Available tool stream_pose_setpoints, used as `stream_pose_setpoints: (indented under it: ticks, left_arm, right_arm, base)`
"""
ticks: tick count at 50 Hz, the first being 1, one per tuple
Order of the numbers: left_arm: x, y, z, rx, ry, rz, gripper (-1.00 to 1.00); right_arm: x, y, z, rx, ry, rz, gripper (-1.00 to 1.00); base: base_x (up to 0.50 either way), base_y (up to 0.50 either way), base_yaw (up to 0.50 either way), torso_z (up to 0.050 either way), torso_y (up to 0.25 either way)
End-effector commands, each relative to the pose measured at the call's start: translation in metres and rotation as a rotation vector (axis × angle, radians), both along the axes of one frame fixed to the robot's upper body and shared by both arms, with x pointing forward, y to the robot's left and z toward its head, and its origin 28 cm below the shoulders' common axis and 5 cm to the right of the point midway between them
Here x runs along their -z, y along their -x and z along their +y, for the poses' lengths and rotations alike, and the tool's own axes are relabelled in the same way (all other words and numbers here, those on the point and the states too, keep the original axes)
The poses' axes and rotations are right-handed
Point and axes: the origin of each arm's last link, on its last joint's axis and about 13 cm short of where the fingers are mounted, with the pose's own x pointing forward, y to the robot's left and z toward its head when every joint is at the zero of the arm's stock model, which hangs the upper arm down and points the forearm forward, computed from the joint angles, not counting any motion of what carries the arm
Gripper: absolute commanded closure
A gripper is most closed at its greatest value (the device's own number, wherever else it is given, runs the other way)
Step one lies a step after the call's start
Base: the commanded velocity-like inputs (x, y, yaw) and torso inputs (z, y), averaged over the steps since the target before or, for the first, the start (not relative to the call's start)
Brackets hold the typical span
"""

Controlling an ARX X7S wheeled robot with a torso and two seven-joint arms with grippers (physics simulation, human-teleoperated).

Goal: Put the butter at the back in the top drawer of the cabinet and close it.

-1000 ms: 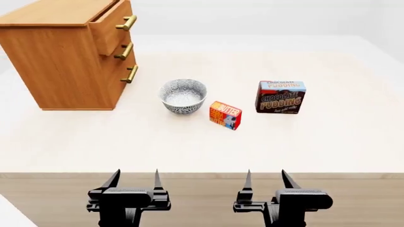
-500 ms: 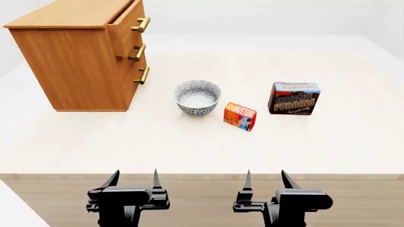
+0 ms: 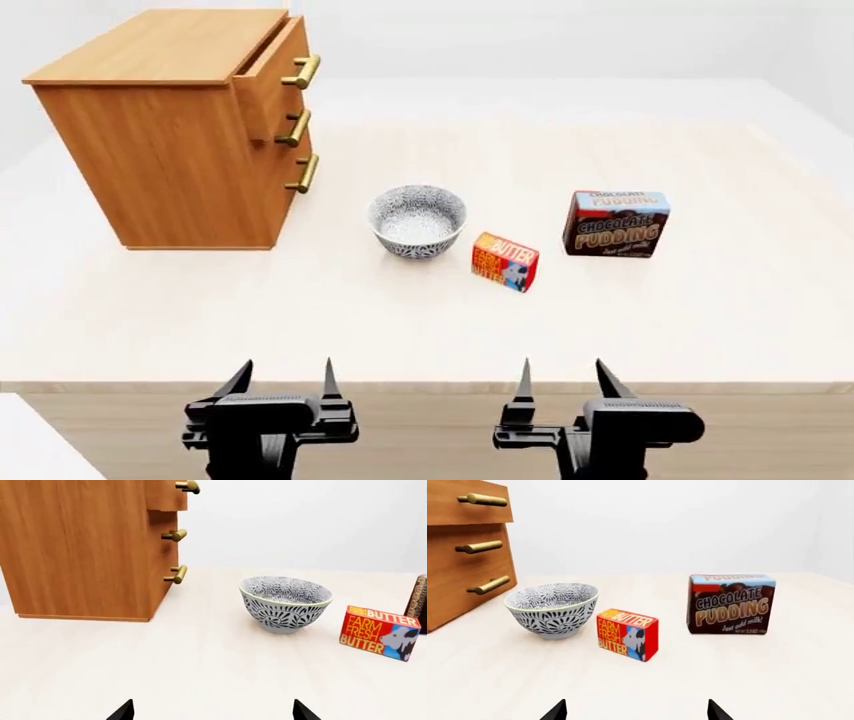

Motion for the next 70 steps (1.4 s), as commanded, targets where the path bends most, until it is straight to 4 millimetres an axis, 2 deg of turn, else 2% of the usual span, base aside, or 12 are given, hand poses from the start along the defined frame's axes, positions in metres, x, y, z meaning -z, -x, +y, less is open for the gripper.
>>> stream_pose_setpoints:
  ticks: [1,6,14,22,27,52,70]
  left_arm:
    - [-0.001,0.001,0.001,0.014,0.02,0.011,-1.0]
    - [-0.006,0.008,0.001,0.018,0.003,-0.021,-1.0]
    - [-0.027,0.02,0.0,0.023,-0.031,-0.086,-1.0]
    - [-0.062,0.032,-0.001,0.038,-0.043,-0.151,-1.0]
    - [-0.08,0.041,-0.001,0.044,-0.036,-0.195,-1.0]
    - [-0.081,0.05,-0.002,0.063,-0.035,-0.211,-1.0]
    - [-0.082,0.052,-0.002,0.064,-0.031,-0.218,-1.0]
  right_arm:
    - [0.0,0.001,0.0,0.008,0.001,0.006,-1.0]
    - [-0.008,0.009,0.001,0.004,0.0,-0.019,-1.0]
    - [-0.037,0.025,0.002,-0.015,-0.013,-0.063,-1.0]
    - [-0.07,0.037,0.0,-0.015,-0.016,-0.134,-1.0]
    - [-0.082,0.045,0.0,-0.006,0.001,-0.16,-1.0]
    - [-0.087,0.056,-0.001,0.012,-0.014,-0.213,-1.0]
    - [-0.087,0.058,-0.001,0.021,-0.012,-0.228,-1.0]
  base:
    - [0.0,0.0,0.0,0.043,0.0]
    - [0.0,0.0,0.0,0.006,0.0]
    - [0.0,0.0,0.0,0.0,0.0]
    - [0.0,0.0,0.0,0.0,0.0]
    - [0.0,0.0,0.0,0.0,0.0]
    - [0.01,0.11,0.0,0.0,0.0]
    - [0.48,0.01,0.0,0.0,0.0]
